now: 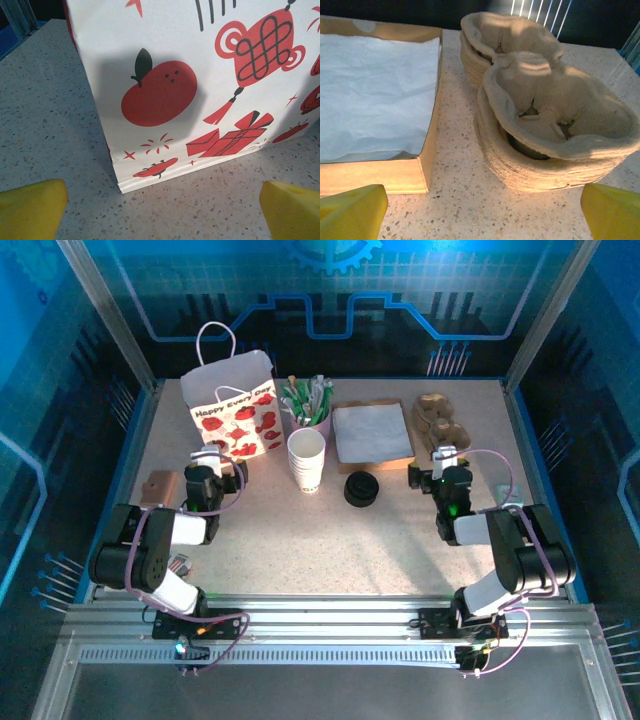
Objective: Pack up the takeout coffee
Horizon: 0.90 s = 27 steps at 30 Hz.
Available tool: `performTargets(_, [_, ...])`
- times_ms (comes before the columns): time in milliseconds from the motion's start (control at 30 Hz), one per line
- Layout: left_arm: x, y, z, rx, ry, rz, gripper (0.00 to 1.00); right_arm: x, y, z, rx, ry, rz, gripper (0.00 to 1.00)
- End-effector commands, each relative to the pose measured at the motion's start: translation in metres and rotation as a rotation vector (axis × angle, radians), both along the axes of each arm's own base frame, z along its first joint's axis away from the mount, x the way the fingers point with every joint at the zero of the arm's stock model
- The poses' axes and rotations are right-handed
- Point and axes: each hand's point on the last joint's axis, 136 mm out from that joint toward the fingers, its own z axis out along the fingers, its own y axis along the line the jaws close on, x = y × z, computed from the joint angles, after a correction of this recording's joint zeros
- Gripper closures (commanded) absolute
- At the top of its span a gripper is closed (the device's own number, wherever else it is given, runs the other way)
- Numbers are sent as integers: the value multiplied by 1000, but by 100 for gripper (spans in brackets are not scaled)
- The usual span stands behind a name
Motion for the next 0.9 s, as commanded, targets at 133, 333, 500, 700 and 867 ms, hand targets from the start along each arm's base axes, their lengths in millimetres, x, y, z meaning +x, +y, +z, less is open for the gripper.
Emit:
performTargets(133, [-4,-9,51,25,-30,-38,1,-17,1,52,-120,-161,-105,1])
performTargets(333, [-20,-18,128,-230,-190,-3,1,-36,23,136,-13,-386,-120,0])
performTargets(500, [-51,5,154,-630,-162,265,1,-70,17,168,463,-422,-123,0])
performTargets(700, [-56,-25,192,-773,-239,62,1,-67,66,185,431,-253,80,0])
performTargets(867, [-56,-55,211,-723,-85,-78,1,-69,93,169,341,-37,140,0])
